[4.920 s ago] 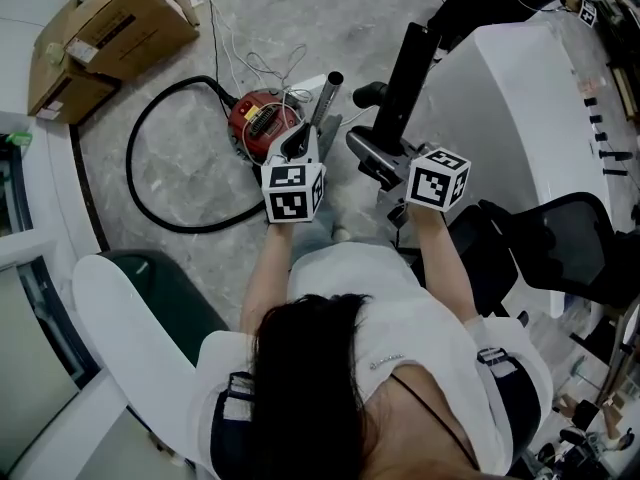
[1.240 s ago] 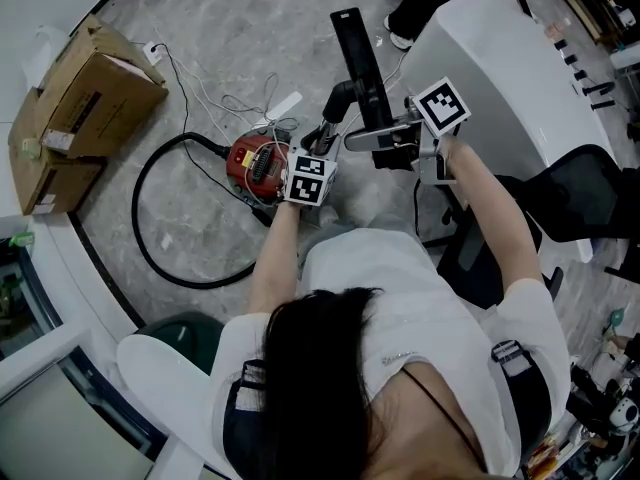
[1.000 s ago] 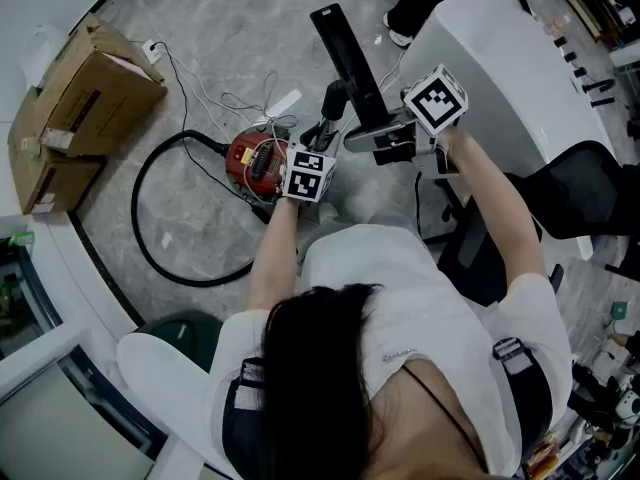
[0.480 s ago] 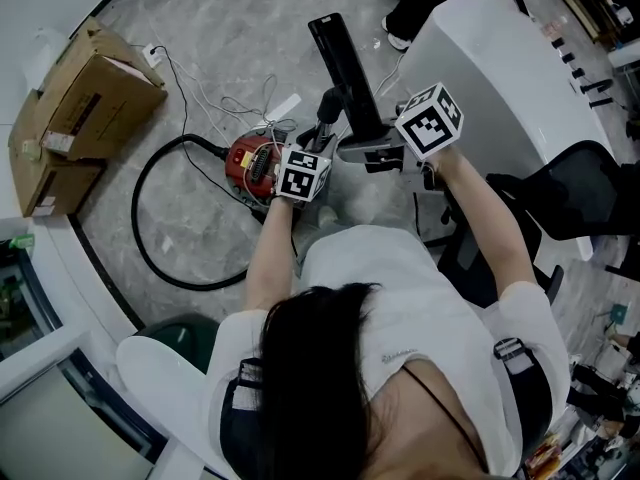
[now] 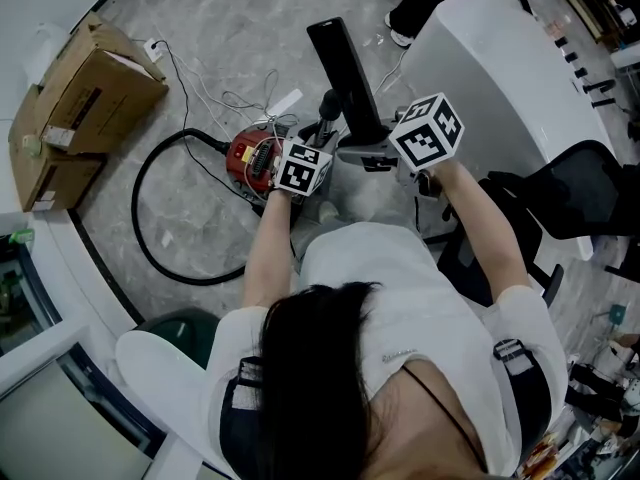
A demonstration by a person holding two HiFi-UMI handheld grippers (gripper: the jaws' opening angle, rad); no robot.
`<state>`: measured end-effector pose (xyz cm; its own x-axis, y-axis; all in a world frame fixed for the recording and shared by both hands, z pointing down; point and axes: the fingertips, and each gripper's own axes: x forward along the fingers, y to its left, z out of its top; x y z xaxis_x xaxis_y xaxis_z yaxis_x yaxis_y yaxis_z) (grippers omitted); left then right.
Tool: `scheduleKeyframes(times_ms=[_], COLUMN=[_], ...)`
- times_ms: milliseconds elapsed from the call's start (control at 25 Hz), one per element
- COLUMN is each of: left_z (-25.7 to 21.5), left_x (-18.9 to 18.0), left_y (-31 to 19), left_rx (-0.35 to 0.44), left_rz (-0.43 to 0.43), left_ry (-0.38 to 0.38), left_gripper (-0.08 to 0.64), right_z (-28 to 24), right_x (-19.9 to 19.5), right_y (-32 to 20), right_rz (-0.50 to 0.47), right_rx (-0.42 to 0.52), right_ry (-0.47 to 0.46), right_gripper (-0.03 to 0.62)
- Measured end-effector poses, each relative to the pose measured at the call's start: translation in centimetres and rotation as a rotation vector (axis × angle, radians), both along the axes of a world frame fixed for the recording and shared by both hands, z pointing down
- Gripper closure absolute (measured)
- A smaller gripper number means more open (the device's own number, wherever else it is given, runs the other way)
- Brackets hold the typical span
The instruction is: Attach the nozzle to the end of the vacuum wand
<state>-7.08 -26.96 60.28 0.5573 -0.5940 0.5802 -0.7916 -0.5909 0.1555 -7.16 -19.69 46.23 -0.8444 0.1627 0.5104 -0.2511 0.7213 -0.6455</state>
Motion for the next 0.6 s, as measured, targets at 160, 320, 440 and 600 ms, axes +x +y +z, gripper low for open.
scheduleKeyframes(times_ms=[160,320,440,600], left_z=[0.07,0.13,0.02,0.33], left_x=[-0.24,-0.13,-0.23,-0.33], left_y=[-0.03,0.28,0.22,0.26], left_rx=[0.000,-0.001,0.004,0.008], left_rz=[0.002,0.055,0.063,0.071], left_ry=[-0.001,-0.026,-0.032,-0.037], left_gripper=[0.402,0.405,0.407,0.407], right_z=[0.10,-0.07,-0.24,-0.67], right_x=[-0.15,-0.13,-0.23,-0.39], right_y=[-0.01,0.30,0.21,0.15], right_rz=[0.005,0.028,0.029,0.056], right_rx=[-0.022,-0.071,-0.092,-0.182], right_ry=[-0.040,-0.086,-0.085,-0.124], right_gripper=[0.526,0.526,0.525,0.525])
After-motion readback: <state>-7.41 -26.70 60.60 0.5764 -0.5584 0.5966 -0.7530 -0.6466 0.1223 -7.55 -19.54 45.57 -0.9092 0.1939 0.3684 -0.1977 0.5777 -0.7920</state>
